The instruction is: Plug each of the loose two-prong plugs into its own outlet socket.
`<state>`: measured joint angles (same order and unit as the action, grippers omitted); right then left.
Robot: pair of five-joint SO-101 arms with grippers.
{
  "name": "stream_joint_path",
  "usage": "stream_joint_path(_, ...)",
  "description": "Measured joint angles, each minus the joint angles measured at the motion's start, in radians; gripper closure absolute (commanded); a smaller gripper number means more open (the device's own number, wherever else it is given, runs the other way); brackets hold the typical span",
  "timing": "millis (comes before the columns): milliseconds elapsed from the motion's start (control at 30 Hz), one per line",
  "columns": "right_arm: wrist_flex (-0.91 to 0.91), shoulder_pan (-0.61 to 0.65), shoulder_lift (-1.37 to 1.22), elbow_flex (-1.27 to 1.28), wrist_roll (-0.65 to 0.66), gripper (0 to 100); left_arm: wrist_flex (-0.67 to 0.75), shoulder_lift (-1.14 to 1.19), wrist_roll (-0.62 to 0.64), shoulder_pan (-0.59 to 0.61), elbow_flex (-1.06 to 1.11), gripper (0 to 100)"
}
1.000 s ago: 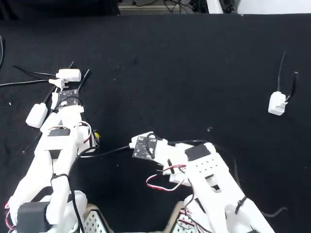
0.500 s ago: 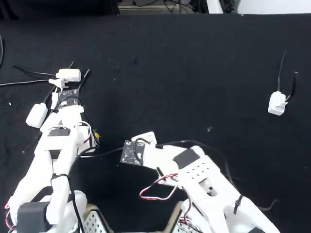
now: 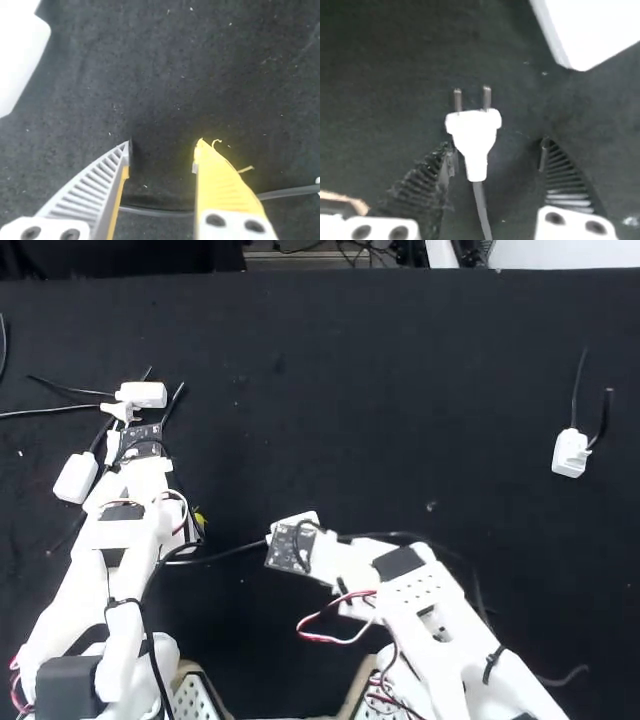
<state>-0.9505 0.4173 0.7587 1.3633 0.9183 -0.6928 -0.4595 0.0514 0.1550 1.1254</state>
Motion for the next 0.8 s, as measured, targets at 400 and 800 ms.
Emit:
stream_joint_path(400, 0.181, 0.018, 0.000, 0.048, -0.080, 89.7, 0.000, 0.000, 0.000, 0.000, 0.000, 79)
stream_joint_path(800, 0.063, 0.023, 0.000, -0.028, -0.186, 98.1, 0.000, 0.000, 0.000, 0.000, 0.000, 79)
